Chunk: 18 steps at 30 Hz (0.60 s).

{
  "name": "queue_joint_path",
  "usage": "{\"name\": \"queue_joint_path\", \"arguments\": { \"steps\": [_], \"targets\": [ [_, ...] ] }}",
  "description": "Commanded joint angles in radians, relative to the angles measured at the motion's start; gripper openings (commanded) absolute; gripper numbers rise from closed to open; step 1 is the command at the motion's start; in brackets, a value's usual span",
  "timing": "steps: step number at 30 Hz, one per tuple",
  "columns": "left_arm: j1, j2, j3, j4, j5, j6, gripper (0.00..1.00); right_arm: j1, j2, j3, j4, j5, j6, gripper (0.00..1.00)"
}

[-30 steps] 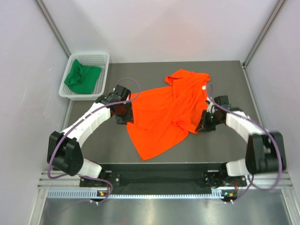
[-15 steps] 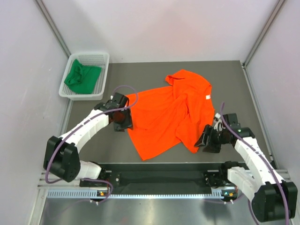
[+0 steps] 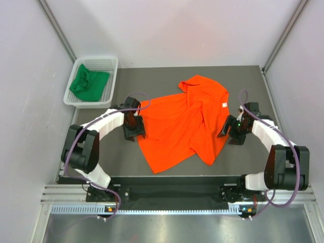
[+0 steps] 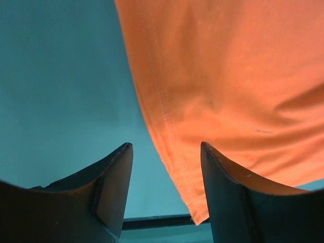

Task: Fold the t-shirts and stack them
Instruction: Flatten the tshirt out

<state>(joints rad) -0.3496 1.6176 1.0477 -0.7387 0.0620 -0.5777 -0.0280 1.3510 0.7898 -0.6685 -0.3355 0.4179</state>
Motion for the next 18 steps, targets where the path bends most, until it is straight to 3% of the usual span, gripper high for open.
{"name": "queue_joint_path", "arguments": {
  "steps": [1,9,13,14,15,18],
  "targets": [
    [0.003,0.03,0.015,0.068,0.036,-0.022,0.61,-0.073,0.008,0.057,0.059,0.027,-0.054,0.69],
    [0.05,0.154,0.028,0.127,0.056,-0.036,0.56,-0.131,0.161,0.132,0.102,0.02,-0.11,0.81],
    [0.095,0.215,0.052,0.136,0.065,-0.031,0.49,-0.133,0.207,0.158,0.151,0.02,-0.093,0.79],
    [0.11,0.241,0.073,0.136,0.068,-0.028,0.47,-0.132,0.227,0.167,0.164,0.012,-0.082,0.75],
    [0.116,0.257,0.086,0.133,0.071,-0.025,0.43,-0.131,0.237,0.172,0.171,0.009,-0.079,0.72],
    [0.127,0.317,0.159,0.122,0.085,-0.011,0.15,-0.131,0.287,0.203,0.199,-0.008,-0.073,0.56]
  ]
}}
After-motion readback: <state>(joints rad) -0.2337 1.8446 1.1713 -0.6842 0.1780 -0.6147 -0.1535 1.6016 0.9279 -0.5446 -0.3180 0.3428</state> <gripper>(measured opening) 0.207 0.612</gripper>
